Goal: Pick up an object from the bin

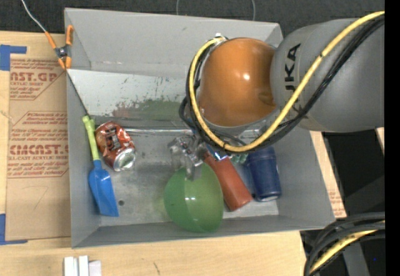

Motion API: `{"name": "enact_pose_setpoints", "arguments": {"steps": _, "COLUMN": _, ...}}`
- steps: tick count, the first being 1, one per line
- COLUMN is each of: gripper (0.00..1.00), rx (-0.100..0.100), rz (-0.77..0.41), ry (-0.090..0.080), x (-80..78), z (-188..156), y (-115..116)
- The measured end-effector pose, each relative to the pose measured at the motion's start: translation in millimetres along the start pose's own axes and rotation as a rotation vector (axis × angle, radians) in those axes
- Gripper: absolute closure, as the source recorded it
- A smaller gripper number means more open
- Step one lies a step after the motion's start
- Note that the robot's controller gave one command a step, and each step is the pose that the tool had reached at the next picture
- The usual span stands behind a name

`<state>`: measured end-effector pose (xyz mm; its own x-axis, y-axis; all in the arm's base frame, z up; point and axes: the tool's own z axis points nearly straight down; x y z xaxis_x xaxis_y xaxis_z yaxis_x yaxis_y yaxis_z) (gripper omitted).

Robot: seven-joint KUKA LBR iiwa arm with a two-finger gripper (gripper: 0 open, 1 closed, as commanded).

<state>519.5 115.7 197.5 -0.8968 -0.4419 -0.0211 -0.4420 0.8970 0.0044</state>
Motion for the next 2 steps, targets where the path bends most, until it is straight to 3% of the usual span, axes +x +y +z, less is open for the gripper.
{"name": "enact_pose_setpoints", "arguments": {"steps": 1, "gripper": 1.0, "rx": 0.002, "rz": -0.12, "ry": -0.007, "x": 5.3, "z": 0, "y": -9}}
{"name": "enact_pose_setpoints", "arguments": {"steps": 2, "gripper": 1.0, "rx": -0.003, "rz": -0.147, "ry": 0.001, "x": 31.9, "z": 50, "y": -5}}
